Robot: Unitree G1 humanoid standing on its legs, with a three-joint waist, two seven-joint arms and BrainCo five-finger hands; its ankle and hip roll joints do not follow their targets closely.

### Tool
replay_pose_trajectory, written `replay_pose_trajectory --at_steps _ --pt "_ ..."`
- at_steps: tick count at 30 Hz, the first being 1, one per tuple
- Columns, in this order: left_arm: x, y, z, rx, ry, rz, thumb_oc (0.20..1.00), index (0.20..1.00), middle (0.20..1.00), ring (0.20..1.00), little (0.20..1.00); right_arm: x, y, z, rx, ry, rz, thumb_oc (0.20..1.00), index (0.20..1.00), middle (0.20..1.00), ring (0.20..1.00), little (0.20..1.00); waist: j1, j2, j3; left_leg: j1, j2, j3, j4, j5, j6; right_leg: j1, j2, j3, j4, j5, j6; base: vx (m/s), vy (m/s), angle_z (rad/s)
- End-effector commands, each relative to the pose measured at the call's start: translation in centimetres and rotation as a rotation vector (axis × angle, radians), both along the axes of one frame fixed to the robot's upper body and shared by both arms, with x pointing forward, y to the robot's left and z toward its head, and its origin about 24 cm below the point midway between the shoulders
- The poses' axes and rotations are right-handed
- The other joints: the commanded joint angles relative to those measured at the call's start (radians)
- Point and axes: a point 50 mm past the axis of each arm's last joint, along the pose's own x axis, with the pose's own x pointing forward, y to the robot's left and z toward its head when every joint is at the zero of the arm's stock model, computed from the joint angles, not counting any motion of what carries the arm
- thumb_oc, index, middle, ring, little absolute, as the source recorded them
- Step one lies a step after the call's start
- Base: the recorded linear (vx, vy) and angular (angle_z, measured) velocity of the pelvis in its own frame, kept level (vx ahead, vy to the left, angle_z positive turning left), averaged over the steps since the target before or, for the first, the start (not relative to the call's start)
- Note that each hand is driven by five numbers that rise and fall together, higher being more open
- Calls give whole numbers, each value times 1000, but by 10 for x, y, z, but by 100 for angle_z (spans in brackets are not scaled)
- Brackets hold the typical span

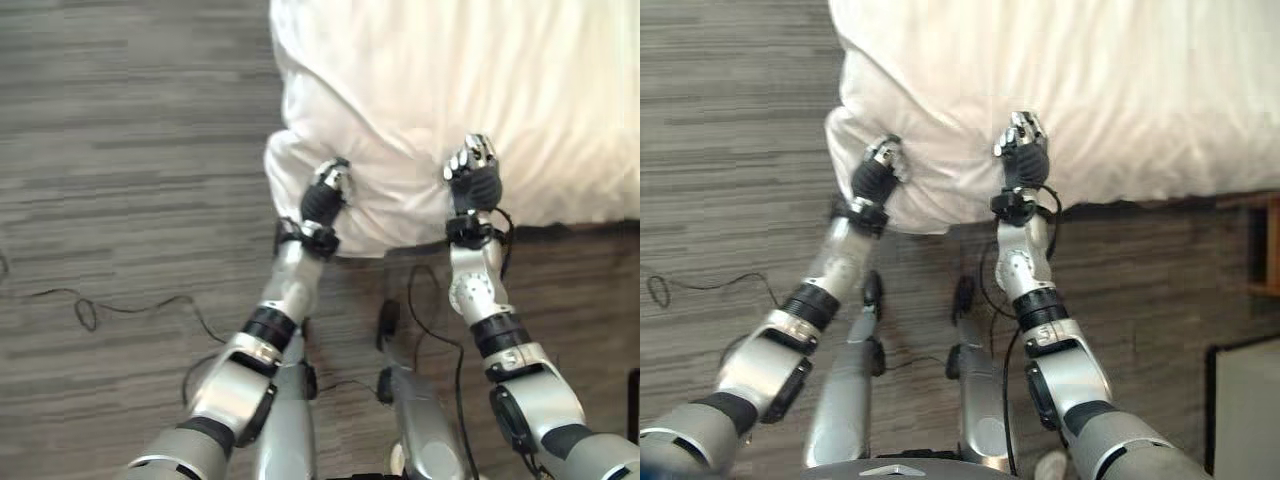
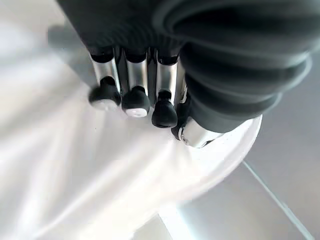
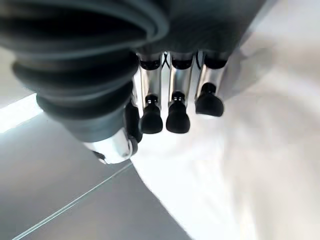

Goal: Making the bed.

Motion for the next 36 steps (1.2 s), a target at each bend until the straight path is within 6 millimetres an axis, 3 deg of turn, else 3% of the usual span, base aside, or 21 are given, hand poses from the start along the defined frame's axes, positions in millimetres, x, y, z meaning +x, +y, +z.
replay_pose_trajectory --at_steps 1,2,3,4,6,7,8,12,13,14,15,16,17,18,19,20,21,27,28,29,36 --pt "6 9 24 -11 -85 29 200 200 200 200 200 -14 -77 -12 -49 75 -200 200 200 200 200 200 21 93 29 7 19 -2 -42 6 -51 107 30 -29 10 -123 57 -1 -58 -17" --pt "1 23 18 -13 -84 53 200 200 200 200 200 -19 -92 -18 -63 98 -228 200 200 200 200 200 24 95 28 10 19 -2 -42 6 -51 111 31 -31 10 -125 56 16 -64 -16" --pt "-15 58 0 -31 -73 124 200 200 200 200 200 -41 -129 -36 -81 163 -318 200 200 200 200 200 31 105 22 26 17 -2 -42 2 -52 126 31 -42 10 -131 54 17 -64 -15" --pt "-16 58 -2 -32 -69 124 200 200 200 200 200 -42 -129 -37 -83 166 -316 200 200 200 200 200 30 106 19 27 17 -2 -42 2 -52 127 31 -43 10 -132 54 34 -69 -12" --pt "-44 105 -32 -52 -18 235 200 200 200 200 200 -77 -176 -59 -81 255 -451 200 200 200 200 200 39 118 -9 55 16 -7 -42 -6 -54 159 28 -59 10 -148 47 61 -60 -7" --pt "-44 105 -32 -52 -18 235 200 200 200 200 200 -77 -176 -59 -81 255 -451 200 200 200 200 200 39 118 -9 55 16 -7 -42 -6 -54 159 28 -59 10 -148 47 71 -64 1" --pt "-58 129 -41 -57 4 310 200 200 200 200 200 -92 -194 -66 -65 288 -510 200 200 200 200 200 44 122 -25 65 17 -9 -42 -8 -56 170 27 -65 10 -152 46 31 -45 7" --pt "-93 182 -59 -98 57 519 200 200 200 200 200 -129 -229 -79 -46 364 -639 200 200 200 200 200 52 130 -80 103 15 -18 -42 -21 -57 216 25 -84 10 -172 44 80 -72 15" --pt "-102 192 -63 -110 67 569 200 200 200 200 200 -135 -234 -80 -54 379 -658 275 275 275 275 275 56 131 -94 115 14 -19 -42 -23 -56 230 24 -87 10 -177 43 84 -69 28" --pt "-110 197 -69 -125 81 602 200 200 200 200 200 -141 -235 -85 -62 399 -663 1000 1000 1000 1000 1000 56 132 -105 127 13 -21 -42 -26 -56 244 25 -90 10 -182 42 33 -46 24" --pt "-110 197 -70 -124 83 603 200 200 200 200 200 -142 -234 -86 -63 401 -663 1000 1000 1000 1000 1000 55 132 -105 125 13 -21 -42 -20 -54 244 25 -91 10 -177 41 82 -51 21" --pt "-119 201 -73 -120 90 650 376 376 376 376 376 -139 -224 -89 -157 441 -610 1000 1000 1000 1000 1000 61 130 -131 157 11 -22 -42 -31 -53 277 23 -95 10 -189 41 66 -40 20" --pt "-121 196 -74 -87 94 659 846 846 846 846 846 -136 -215 -89 -231 450 -572 1000 1000 1000 1000 1000 61 128 -141 175 11 -23 -42 -32 -50 293 22 -96 10 -191 40 99 -55 14" --pt "-124 190 -76 -25 113 666 1000 1000 1000 1000 1000 -133 -203 -92 -293 465 -532 1000 1000 1000 1000 1000 62 128 -150 192 10 -23 -42 -33 -47 311 21 -97 10 -192 39 12 -27 4" --pt "-125 189 -76 -23 116 668 1000 1000 1000 1000 1000 -134 -202 -92 -295 468 -533 1000 1000 1000 1000 1000 62 128 -151 191 11 -23 -42 -28 -46 310 21 -97 10 -188 39 17 -22 5" --pt "-128 182 -75 78 123 666 1000 1000 1000 1000 1000 -133 -185 -100 -349 486 -487 1000 1000 1000 1000 1000 66 131 -160 212 8 -26 -42 -34 -44 332 20 -99 10 -194 39 3 -14 8" --pt "-136 157 -83 229 163 628 1000 1000 1000 1000 1000 -135 -142 -107 -565 497 -351 1000 1000 1000 1000 1000 71 138 -182 252 6 -35 -42 -32 -38 375 18 -108 10 -196 35 43 -8 12" --pt "-156 96 -120 430 279 344 1000 1000 1000 1000 1000 -146 -80 -132 -1046 567 -45 1000 1000 1000 1000 1000 89 157 -252 346 -3 -56 -42 -52 -17 474 11 -124 16 -219 29 62 8 12" --pt "-156 96 -120 430 279 344 1000 1000 1000 1000 1000 -146 -80 -132 -1046 567 -45 1000 1000 1000 1000 1000 89 157 -252 346 -3 -56 -42 -52 -17 474 11 -124 16 -219 29 66 22 1" --pt "-160 71 -136 555 323 227 1000 1000 1000 1000 1000 -146 -48 -145 -1029 551 87 1000 1000 1000 1000 1000 94 165 -279 383 -7 -59 -42 -64 -9 503 5 -124 18 -228 29 55 23 1" --pt "-165 44 -150 833 319 111 1000 1000 1000 1000 1000 -154 -8 -154 -993 500 242 1000 1000 1000 1000 1000 104 168 -314 444 -16 -64 -42 -91 -1 563 -6 -130 16 -246 31 66 14 -2"
